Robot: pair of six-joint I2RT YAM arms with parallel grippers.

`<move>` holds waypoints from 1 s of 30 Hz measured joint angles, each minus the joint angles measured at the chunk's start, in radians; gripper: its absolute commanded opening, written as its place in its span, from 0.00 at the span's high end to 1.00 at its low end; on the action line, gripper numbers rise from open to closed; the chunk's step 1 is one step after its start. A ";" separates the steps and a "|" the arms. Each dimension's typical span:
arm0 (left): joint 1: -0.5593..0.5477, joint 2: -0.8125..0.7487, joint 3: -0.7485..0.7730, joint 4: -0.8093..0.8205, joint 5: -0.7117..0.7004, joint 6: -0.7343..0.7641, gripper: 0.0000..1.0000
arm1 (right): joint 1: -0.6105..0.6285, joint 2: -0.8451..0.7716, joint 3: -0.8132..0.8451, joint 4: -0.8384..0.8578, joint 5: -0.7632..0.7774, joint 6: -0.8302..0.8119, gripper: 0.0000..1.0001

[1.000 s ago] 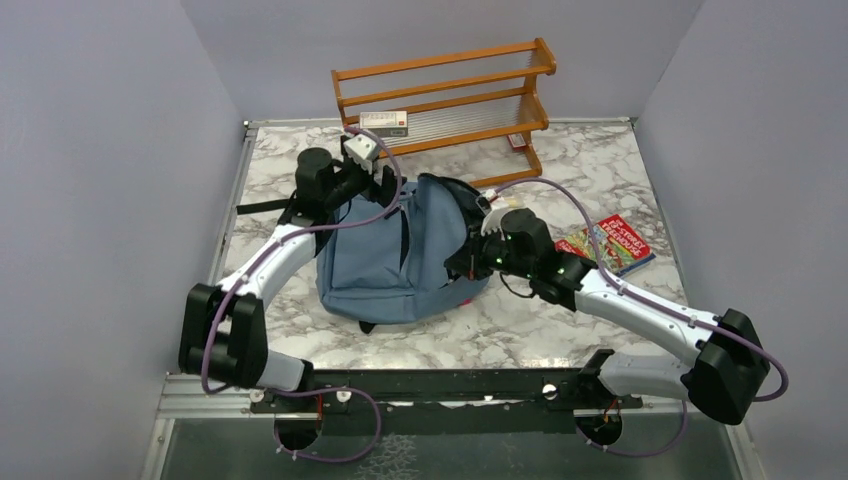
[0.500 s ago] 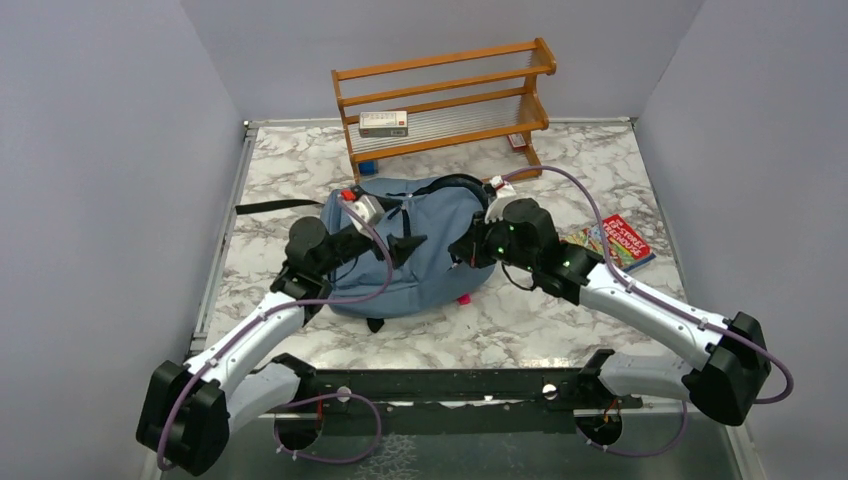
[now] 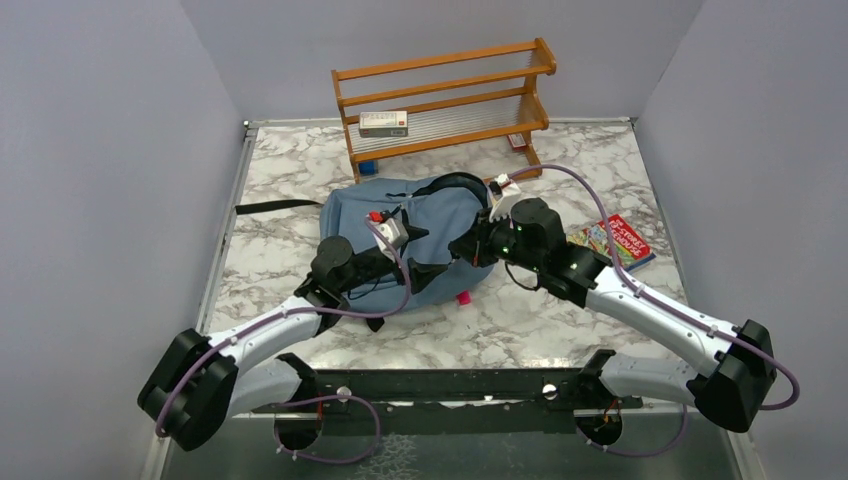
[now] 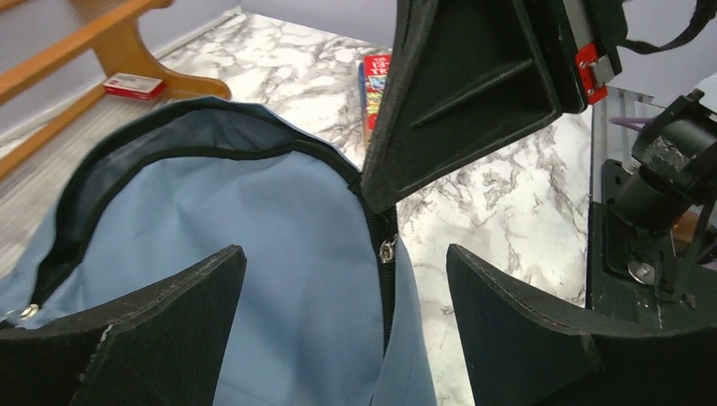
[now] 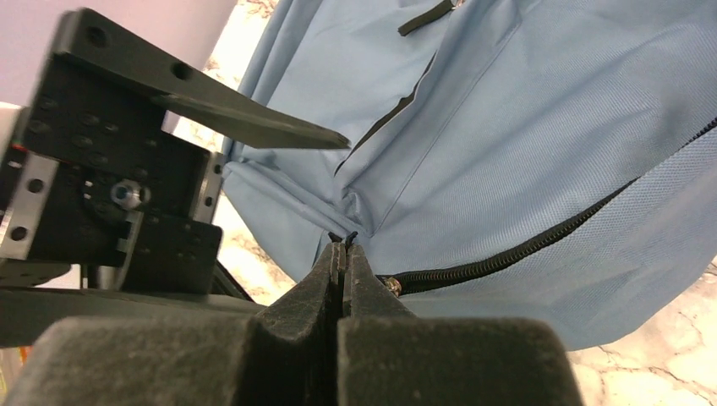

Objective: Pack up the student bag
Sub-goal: Unzip the student bag at the center of the board.

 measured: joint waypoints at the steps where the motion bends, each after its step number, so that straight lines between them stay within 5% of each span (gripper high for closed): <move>1: -0.009 0.013 0.000 0.006 -0.002 0.000 0.14 | 0.000 0.000 0.000 0.002 -0.006 0.001 0.99; 12: -0.093 0.161 0.051 0.090 -0.046 -0.015 0.37 | 0.000 -0.002 -0.002 0.008 -0.044 0.007 0.99; 24: -0.116 0.196 0.068 0.133 -0.045 -0.061 1.00 | -0.005 -0.030 -0.024 0.030 -0.037 0.007 0.99; 30: -0.116 0.198 0.067 0.138 -0.045 -0.089 1.00 | -0.005 -0.040 -0.026 0.030 -0.028 0.007 0.96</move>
